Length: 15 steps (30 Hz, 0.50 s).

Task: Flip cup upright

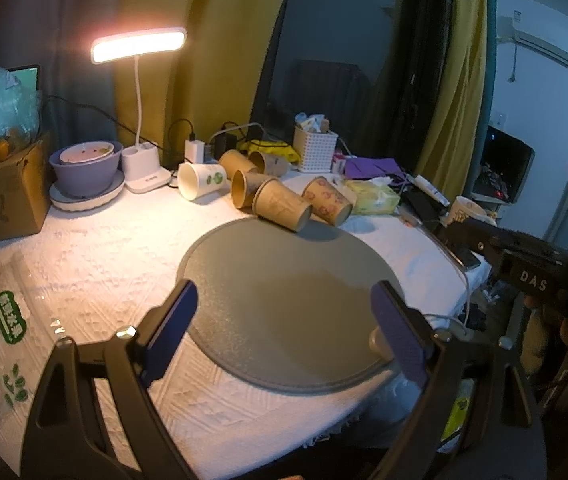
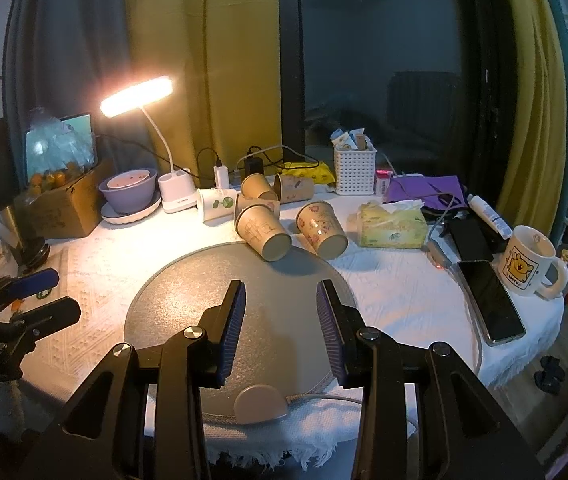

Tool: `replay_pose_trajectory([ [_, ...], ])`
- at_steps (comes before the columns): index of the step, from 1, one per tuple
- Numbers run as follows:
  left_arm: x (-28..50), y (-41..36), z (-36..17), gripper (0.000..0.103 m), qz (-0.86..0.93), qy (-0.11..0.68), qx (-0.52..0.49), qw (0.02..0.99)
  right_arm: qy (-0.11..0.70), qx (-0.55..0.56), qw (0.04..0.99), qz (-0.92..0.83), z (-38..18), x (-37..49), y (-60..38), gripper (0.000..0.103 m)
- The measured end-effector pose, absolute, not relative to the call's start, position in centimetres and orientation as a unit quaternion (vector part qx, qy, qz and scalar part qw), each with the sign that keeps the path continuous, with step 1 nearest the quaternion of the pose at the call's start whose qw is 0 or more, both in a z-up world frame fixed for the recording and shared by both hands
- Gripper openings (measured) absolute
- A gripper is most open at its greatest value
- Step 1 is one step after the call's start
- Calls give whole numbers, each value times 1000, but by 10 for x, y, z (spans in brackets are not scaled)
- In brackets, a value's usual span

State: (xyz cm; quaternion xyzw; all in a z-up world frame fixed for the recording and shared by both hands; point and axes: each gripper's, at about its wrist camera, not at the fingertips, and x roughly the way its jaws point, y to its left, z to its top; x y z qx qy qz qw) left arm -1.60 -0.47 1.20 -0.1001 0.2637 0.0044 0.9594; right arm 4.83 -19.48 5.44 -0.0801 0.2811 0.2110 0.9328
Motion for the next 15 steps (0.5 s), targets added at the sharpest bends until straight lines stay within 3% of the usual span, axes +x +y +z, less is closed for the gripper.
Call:
replay_pose_trajectory([
  [15,-18,-3,13,89,4,263,-101,960,281,-80,933,211,55,47,-194,39],
])
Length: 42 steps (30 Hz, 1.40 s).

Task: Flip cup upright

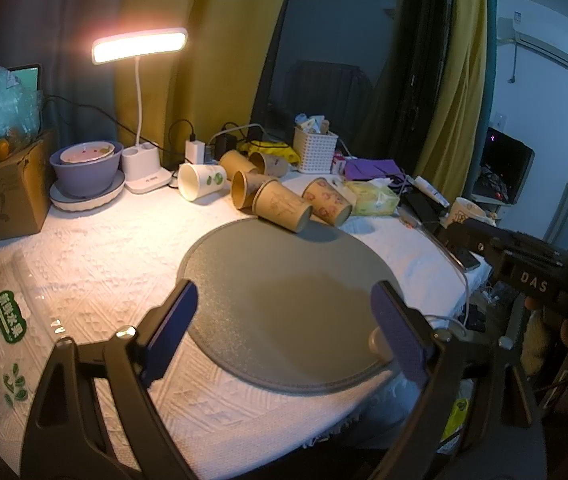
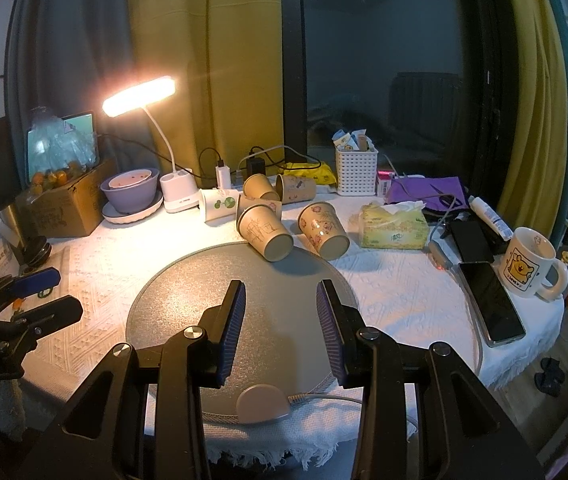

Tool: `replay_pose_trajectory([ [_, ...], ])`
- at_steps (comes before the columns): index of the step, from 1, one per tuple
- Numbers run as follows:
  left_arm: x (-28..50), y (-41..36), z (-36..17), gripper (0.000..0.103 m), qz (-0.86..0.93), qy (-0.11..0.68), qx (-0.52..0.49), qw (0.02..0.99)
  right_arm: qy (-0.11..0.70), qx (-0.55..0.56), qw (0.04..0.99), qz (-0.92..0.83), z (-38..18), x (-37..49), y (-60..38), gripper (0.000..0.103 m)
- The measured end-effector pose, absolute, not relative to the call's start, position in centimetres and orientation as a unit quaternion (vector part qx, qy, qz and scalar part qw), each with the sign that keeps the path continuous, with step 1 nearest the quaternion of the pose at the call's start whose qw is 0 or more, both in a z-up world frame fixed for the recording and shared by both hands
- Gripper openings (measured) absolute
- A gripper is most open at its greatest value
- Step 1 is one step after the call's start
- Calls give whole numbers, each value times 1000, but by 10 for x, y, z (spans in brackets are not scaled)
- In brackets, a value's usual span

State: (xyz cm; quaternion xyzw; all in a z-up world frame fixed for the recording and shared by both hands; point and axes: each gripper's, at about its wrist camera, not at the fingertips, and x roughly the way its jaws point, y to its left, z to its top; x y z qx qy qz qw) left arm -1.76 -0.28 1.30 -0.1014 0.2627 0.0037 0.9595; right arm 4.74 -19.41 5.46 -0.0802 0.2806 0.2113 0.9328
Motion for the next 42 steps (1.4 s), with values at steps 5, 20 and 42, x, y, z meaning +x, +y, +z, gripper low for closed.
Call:
replay_pose_trajectory([
  [5,-18,-3,13,89,4,263,-102,959,281,-82,932,213,56,46,-192,39],
  [20,-16,-5,13,89,2,267,-101,958,281,-83,932,213,56,45,-191,39],
  [42,-9,-5,11,89,6,271,-100,957,285,-87,929,217,54,48,-185,39],
])
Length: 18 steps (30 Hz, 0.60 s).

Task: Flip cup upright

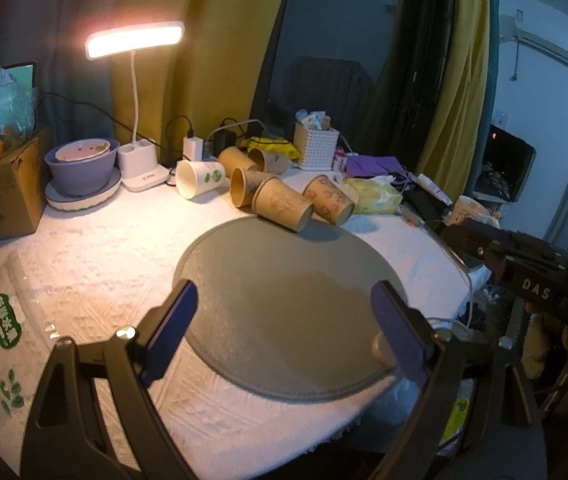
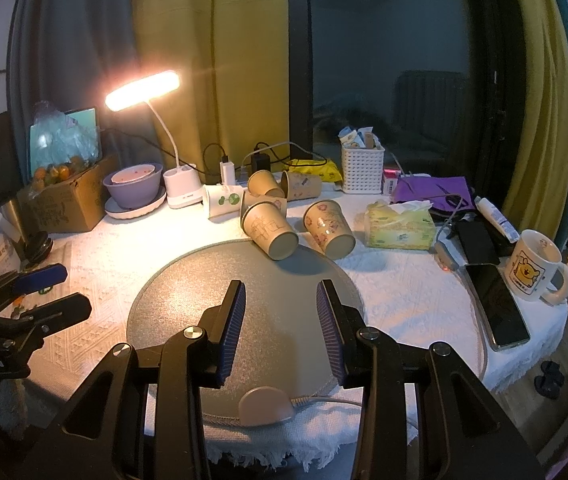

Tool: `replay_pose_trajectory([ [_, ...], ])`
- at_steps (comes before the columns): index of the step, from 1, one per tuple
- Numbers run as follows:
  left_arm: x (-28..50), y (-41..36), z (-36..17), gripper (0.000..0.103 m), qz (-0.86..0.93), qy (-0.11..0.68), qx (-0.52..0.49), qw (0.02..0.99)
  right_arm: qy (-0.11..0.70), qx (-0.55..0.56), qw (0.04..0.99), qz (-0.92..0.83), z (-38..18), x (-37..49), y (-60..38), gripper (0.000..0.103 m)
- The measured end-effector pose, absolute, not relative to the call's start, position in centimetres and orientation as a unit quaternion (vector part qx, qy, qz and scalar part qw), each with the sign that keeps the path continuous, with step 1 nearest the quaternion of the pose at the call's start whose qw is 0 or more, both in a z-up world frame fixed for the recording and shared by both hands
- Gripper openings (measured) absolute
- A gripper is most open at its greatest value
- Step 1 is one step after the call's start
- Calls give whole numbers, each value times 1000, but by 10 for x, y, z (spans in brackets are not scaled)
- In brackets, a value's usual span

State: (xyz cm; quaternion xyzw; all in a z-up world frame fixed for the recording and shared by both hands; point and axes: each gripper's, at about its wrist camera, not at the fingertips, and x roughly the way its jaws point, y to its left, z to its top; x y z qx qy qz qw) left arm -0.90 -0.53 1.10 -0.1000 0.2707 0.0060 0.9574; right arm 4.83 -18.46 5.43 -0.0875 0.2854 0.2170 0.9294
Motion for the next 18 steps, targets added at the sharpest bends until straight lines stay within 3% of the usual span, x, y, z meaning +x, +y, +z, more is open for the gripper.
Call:
replay_pose_trajectory([
  [18,85,0,13,89,11,292,-96,952,305,-113,916,237,47,120,-175,39],
])
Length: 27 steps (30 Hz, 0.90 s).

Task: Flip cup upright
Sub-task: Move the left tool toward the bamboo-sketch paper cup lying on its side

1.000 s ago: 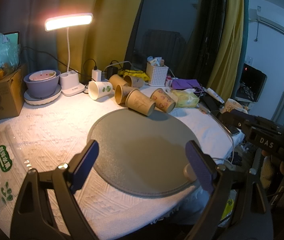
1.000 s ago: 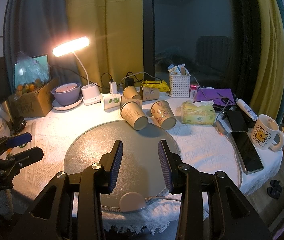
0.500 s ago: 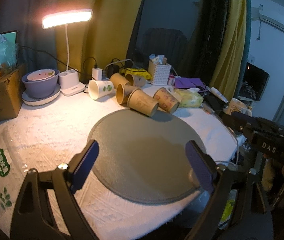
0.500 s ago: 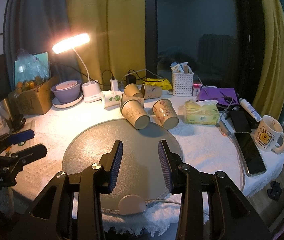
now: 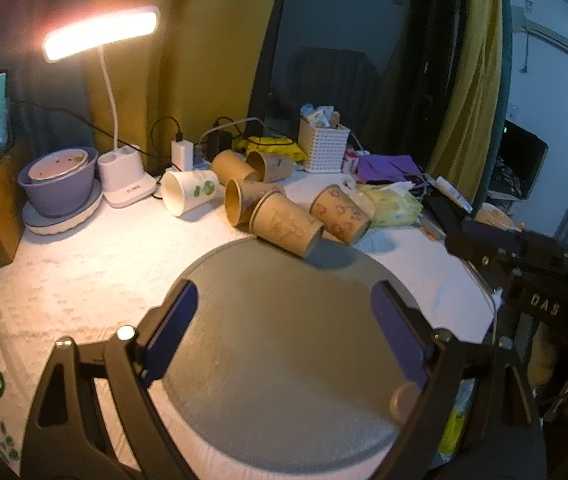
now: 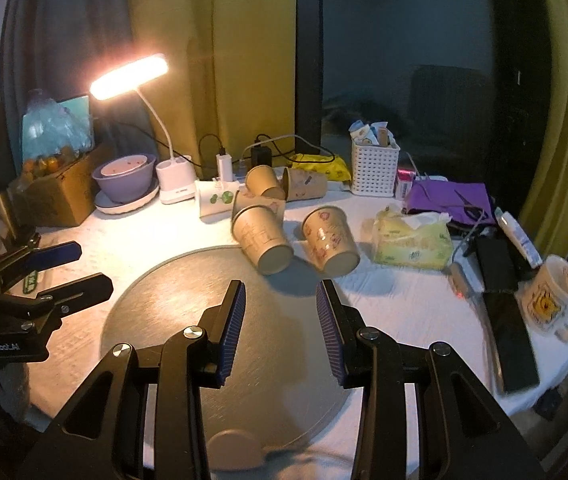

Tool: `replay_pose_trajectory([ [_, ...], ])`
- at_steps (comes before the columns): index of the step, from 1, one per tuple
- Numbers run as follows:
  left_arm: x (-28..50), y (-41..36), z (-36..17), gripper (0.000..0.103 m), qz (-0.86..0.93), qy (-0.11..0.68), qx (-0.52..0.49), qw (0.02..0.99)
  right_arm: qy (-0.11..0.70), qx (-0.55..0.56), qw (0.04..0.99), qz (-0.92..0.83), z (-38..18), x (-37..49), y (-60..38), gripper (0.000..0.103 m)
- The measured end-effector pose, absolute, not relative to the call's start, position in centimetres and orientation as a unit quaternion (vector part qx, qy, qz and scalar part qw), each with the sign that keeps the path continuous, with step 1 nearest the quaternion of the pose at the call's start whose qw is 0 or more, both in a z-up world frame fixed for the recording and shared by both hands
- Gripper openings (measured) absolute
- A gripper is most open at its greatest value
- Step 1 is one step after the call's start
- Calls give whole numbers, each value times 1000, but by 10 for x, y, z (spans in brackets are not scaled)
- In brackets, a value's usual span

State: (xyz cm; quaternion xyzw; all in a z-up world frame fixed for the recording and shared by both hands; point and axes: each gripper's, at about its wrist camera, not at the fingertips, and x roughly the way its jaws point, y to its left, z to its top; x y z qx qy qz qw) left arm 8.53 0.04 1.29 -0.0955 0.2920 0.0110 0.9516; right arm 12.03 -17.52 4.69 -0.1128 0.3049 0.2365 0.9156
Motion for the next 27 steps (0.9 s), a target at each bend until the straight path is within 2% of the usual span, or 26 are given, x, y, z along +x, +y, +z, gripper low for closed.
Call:
replay_pose_trajectory([
  [27,227,-1,-26,89,5,364,-160,918,314,-111,911,242,34,244,-190,39],
])
